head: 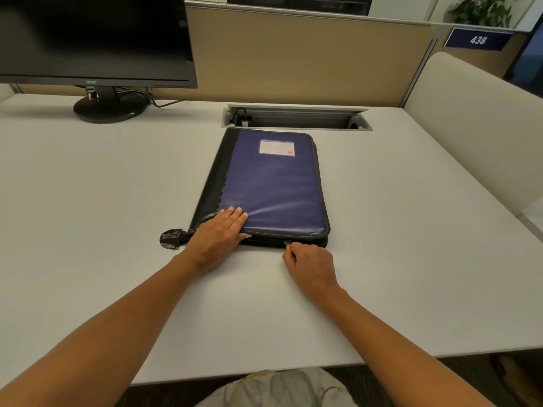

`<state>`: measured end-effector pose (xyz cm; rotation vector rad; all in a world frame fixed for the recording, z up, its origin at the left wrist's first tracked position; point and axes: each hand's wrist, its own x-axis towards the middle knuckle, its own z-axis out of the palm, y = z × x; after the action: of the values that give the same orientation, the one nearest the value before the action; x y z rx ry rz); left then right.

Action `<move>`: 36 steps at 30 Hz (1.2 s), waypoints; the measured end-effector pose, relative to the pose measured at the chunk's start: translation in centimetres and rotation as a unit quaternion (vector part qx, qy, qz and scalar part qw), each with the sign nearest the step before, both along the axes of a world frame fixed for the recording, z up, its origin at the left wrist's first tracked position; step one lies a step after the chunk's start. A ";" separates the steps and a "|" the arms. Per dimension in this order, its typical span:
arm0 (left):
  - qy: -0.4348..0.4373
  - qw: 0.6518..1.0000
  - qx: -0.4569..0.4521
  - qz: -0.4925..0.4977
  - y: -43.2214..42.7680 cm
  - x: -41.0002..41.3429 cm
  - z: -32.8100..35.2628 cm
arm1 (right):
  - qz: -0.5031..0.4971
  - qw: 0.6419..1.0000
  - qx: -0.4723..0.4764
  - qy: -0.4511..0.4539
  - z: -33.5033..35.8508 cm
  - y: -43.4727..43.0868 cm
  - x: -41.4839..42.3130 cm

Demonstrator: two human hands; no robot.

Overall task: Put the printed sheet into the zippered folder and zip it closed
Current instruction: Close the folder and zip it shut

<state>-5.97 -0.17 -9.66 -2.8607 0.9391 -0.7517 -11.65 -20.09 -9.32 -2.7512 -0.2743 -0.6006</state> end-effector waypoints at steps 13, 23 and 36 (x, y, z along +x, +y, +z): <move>0.023 1.000 -0.002 0.006 -1.0 0.0 0.2 | -0.040 0.996 -0.056 0.064 0.9 3.5 0.5; 0.094 0.995 0.011 0.029 0.3 0.0 0.9 | -0.035 0.991 0.010 0.127 0.8 -0.2 0.2; 0.163 0.984 0.039 0.065 2.1 0.1 1.4 | -0.037 0.992 0.022 0.116 1.0 -2.5 -0.1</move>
<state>-5.91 1.97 -8.26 -2.9918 0.7750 -0.2316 -11.77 -22.58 -8.32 -2.7642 -0.1043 -0.2948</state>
